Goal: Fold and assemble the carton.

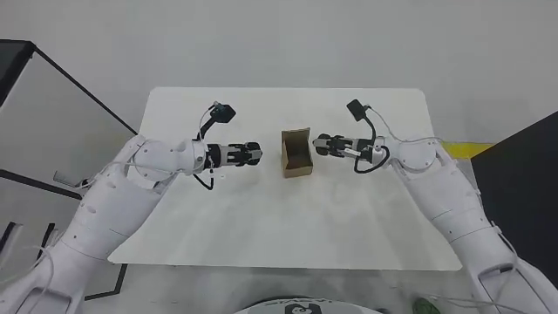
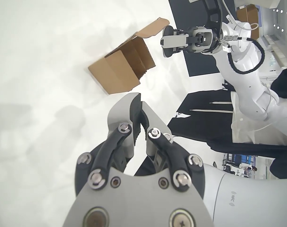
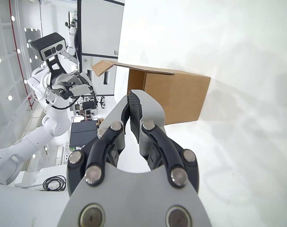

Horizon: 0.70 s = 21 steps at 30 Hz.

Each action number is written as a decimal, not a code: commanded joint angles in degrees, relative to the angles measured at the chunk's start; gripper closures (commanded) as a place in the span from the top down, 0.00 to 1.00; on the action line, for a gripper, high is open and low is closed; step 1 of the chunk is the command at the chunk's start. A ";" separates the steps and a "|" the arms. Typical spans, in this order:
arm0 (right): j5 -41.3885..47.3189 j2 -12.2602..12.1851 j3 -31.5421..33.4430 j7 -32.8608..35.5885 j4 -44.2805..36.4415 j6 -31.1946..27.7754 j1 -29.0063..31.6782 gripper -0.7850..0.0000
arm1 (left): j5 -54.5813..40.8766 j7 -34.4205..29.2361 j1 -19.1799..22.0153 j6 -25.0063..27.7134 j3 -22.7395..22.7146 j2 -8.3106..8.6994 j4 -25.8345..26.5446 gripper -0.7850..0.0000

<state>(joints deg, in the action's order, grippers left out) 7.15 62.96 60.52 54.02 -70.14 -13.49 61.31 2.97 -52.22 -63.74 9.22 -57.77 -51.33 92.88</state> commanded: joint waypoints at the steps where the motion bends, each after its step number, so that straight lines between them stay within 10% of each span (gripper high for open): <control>1: 0.00 0.00 0.00 0.01 0.00 0.01 0.00 0.00 | -0.10 0.73 -0.48 -0.09 0.28 -0.09 -0.31 0.00; 21: -3.02 1.40 -3.84 -6.49 0.49 4.99 0.27 0.00 | -6.13 7.65 8.03 5.09 13.38 -7.04 -16.75 0.00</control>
<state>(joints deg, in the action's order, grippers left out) 4.11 64.31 56.79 47.56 -69.70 -8.60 61.60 -3.23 -44.80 -56.01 14.30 -44.78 -58.11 76.74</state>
